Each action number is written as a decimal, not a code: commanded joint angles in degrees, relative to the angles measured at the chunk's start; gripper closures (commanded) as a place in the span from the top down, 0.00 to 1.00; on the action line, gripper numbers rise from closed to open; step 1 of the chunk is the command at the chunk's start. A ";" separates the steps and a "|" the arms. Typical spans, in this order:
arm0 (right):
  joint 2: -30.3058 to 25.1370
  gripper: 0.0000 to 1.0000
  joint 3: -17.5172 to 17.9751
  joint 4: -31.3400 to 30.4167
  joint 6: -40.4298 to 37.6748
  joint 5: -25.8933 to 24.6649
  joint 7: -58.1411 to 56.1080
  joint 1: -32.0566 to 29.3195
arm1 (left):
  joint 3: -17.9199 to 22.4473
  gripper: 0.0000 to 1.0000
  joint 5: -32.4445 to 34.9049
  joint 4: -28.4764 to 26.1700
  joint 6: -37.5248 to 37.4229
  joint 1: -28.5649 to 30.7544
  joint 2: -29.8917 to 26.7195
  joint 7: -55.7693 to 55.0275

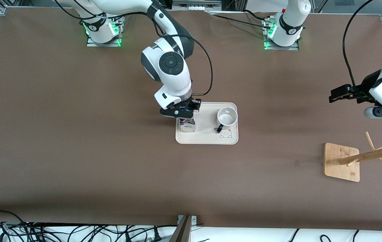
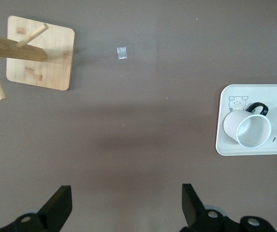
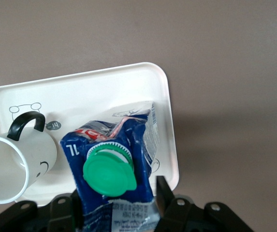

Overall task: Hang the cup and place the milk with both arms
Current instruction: 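Lift the milk carton with the right gripper while the left gripper reaches the mug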

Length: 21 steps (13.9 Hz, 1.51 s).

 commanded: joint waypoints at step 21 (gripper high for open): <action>-15.67 0.48 -3.21 -19.68 -9.48 5.93 -54.30 -35.69 | -2.43 1.00 -0.94 1.23 15.66 -23.85 22.10 -5.57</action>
